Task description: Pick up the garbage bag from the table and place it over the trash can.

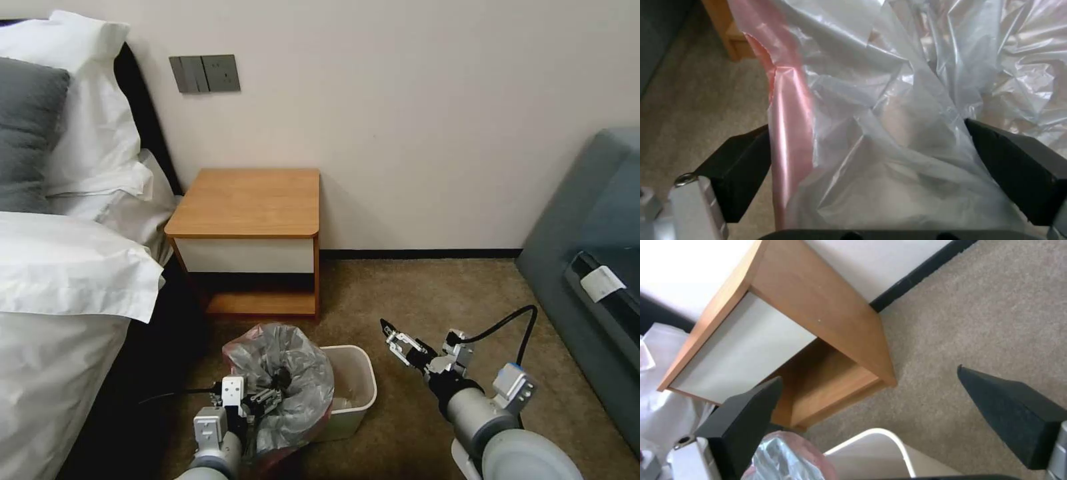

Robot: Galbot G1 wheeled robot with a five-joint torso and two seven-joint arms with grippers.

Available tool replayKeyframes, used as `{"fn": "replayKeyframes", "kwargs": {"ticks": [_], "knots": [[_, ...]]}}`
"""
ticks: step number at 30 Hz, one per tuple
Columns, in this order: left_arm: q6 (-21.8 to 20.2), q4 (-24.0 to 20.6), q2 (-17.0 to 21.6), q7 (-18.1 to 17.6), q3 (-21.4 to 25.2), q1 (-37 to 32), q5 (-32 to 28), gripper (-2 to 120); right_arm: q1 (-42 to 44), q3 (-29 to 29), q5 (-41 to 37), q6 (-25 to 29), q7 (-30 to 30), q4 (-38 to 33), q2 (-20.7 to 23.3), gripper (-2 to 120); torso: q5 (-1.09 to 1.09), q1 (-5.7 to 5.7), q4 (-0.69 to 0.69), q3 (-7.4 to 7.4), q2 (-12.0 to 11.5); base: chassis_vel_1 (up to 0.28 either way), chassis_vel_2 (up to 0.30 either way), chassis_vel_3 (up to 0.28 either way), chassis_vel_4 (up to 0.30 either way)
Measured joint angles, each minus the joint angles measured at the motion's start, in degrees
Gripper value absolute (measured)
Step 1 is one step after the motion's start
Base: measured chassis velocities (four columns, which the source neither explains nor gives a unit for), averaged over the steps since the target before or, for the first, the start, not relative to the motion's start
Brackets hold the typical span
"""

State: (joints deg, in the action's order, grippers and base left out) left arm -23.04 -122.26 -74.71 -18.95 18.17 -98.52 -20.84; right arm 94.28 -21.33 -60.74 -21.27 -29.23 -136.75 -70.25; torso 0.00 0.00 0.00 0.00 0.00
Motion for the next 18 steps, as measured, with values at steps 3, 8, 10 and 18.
{"fn": "replayKeyframes", "kwargs": {"ticks": [3, 8, 10, 18], "knots": [[-0.01, 0.39, -0.03, -0.2, -0.08, 0.26, -0.65, 93, -0.02, 0.0, 0.08, 0.03, -0.05, 0.12, -0.06, 100, 0.0, 0.0, 0.0, 0.0, 0.0, 0.0, 0.0, 0.0, 0.0], [0.04, 0.43, 0.1, -0.25, -0.08, 0.27, -1.17, 76, -0.08, 0.06, 0.18, 0.07, -0.07, 0.21, -0.31, 100, 0.0, 0.0, 0.0, 0.0, 0.0, 0.0, 0.0, 0.0, 0.0], [0.05, 0.41, 0.11, -0.25, -0.08, 0.23, -1.27, 70, -0.09, 0.08, 0.22, 0.08, -0.07, 0.22, -0.41, 100, 0.0, 0.0, 0.0, 0.0, 0.0, 0.0, 0.0, 0.0, 0.0], [2.21, 0.52, 0.05, -0.25, 0.02, -0.17, -1.91, 36, -0.02, 0.08, 0.46, 0.08, 0.04, 0.07, -0.79, 100, 0.0, 0.0, 0.0, 0.0, 0.0, 0.0, 0.0, 0.0, 0.0]]}}
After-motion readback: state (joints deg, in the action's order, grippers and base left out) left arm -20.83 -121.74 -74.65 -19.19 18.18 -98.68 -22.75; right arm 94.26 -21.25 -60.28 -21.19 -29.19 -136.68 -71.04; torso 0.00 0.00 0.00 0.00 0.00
